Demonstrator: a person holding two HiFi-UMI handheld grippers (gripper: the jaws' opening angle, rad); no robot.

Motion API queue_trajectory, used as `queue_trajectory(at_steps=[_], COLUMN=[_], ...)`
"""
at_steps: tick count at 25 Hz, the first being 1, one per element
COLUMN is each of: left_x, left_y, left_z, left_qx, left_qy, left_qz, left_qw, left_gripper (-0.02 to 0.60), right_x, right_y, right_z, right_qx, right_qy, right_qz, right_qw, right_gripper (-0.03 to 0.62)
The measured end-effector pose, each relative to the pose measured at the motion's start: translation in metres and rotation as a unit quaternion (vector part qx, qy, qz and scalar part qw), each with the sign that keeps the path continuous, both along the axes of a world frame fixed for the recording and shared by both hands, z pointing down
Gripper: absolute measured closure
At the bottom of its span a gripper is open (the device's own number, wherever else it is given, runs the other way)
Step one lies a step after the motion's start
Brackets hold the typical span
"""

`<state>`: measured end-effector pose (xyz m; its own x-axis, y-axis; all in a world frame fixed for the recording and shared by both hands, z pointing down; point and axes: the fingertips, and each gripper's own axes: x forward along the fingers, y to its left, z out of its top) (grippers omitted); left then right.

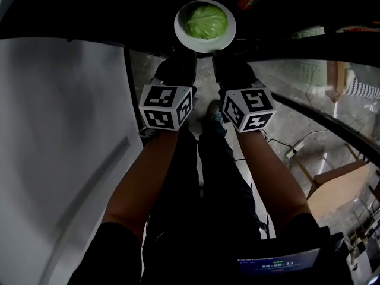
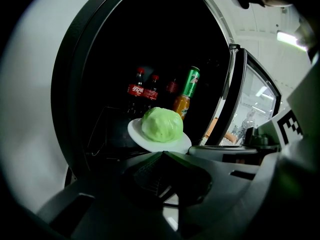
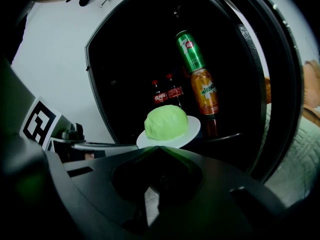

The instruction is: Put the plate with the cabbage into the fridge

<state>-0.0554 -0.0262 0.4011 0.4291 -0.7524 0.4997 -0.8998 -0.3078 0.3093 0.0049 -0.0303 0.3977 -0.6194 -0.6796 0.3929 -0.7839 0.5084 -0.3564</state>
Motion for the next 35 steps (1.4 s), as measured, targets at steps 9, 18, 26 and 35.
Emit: queue_trajectory(at_steps=[9, 18, 26, 35], left_x=[-0.003, 0.000, -0.001, -0.002], left_y=[-0.024, -0.037, -0.046, -0.046], left_z=[0.000, 0.002, 0.000, -0.002], left_qx=[-0.005, -0.007, -0.010, -0.008], left_qy=[-0.001, 0.003, 0.008, 0.011], left_qz=[0.000, -0.006, -0.013, -0.018], left_qw=[1.0000, 1.0000, 0.9998, 0.9997], left_gripper=[0.578, 0.578, 0.578, 0.578], right_x=[-0.003, 0.000, -0.001, 0.002], right_y=[-0.024, -0.040, -0.050, -0.052], right_z=[0.000, 0.002, 0.001, -0.005], right_qx=[0.003, 0.006, 0.006, 0.017], right_qy=[0.000, 0.000, -0.002, -0.003], right_qz=[0.001, 0.003, 0.005, 0.005], right_qw=[1.000, 1.000, 1.000, 1.000], right_gripper=[0.588, 0.588, 0.588, 0.588])
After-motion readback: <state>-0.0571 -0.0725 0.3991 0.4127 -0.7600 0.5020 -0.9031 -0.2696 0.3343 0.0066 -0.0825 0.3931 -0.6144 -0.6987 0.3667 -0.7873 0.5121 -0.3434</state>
